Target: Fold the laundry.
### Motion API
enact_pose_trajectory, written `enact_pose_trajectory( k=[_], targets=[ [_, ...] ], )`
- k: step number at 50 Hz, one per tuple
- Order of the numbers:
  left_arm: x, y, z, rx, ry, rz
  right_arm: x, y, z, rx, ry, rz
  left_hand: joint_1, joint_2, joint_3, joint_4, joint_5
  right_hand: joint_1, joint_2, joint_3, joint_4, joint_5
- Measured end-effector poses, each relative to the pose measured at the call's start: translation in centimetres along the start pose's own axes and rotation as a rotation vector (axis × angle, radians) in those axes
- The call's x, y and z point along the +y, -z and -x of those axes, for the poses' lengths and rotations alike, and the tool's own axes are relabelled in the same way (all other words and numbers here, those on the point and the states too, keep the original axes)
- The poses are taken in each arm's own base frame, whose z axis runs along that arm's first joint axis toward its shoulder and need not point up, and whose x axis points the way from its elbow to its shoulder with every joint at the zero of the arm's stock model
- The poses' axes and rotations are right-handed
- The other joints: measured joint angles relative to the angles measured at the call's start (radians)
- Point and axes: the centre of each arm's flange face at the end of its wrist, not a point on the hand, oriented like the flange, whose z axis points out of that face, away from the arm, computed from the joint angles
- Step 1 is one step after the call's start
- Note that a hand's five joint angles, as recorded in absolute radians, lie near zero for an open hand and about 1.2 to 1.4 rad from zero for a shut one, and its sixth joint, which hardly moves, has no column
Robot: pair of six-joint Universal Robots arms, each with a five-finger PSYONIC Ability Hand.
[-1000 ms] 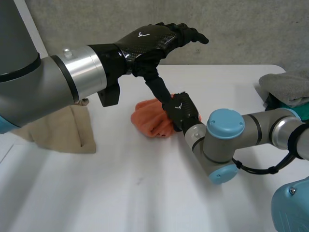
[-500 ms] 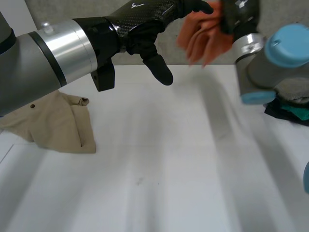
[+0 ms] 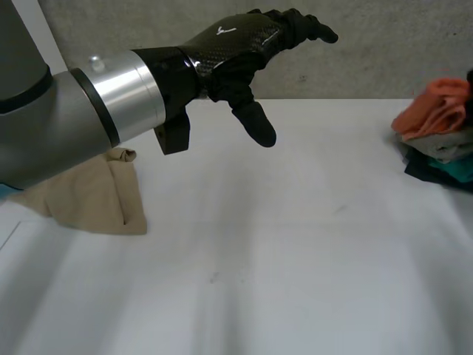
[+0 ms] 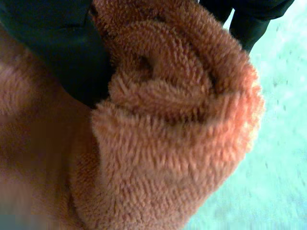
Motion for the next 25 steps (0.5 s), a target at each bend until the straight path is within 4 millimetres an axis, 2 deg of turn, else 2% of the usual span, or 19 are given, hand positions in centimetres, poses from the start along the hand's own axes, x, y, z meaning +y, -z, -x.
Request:
enact_pose_trajectory(
  k=[1,7,10,14,17,18,21,23,25],
  targets=[
    [0.3,-0.1,0.0,0.002,0.002,0.003,2.2,1.2,-0.8,-0.006,0.025,0.029,0.000,0.000,0.000,0.000,0.000,0.000,0.000,0.000,0.000,0.000],
    [0.6,-0.3,-0.1,0.007,0.000,0.003,4.0,2.9,-2.0,-0.022,0.043,0.048,0.000,0.000,0.000,0.000,0.000,0.000,0.000,0.000,0.000,0.028],
    [0.6,-0.4,-0.1,0.009,-0.002,0.002,3.8,3.1,-2.3,-0.023,0.040,0.038,0.000,0.000,0.000,0.000,0.000,0.000,0.000,0.000,0.001,0.028],
    [0.4,-0.4,-0.3,0.014,-0.008,-0.005,1.7,2.4,-3.2,-0.005,0.031,-0.036,0.000,0.000,0.000,0.000,0.000,0.000,0.000,0.000,0.001,0.028],
    [0.3,-0.4,-0.3,0.014,-0.009,-0.007,1.2,2.1,-3.3,0.003,0.031,-0.055,0.000,0.000,0.000,0.000,0.000,0.000,0.000,0.000,0.001,0.028],
    [0.1,-0.4,-0.4,0.015,-0.013,-0.012,0.2,1.4,-3.7,0.021,0.034,-0.095,0.000,0.000,0.000,0.000,0.000,0.000,0.000,0.000,0.002,0.028],
    [0.0,-0.4,-0.4,0.015,-0.015,-0.016,-0.8,0.5,-4.2,0.050,0.040,-0.130,0.000,0.000,0.000,0.000,0.000,0.000,0.000,0.000,0.002,0.028],
    [-0.1,-0.4,-0.4,0.013,-0.015,-0.018,-1.1,0.2,-4.4,0.073,0.046,-0.138,0.000,0.000,0.000,0.000,0.000,0.000,0.000,0.000,0.002,0.028],
    [-0.1,-0.3,-0.4,0.010,-0.013,-0.016,-0.5,0.3,-4.6,0.086,0.053,-0.121,0.000,0.000,0.000,0.000,0.000,0.000,0.000,0.000,0.002,0.028]
  ],
)
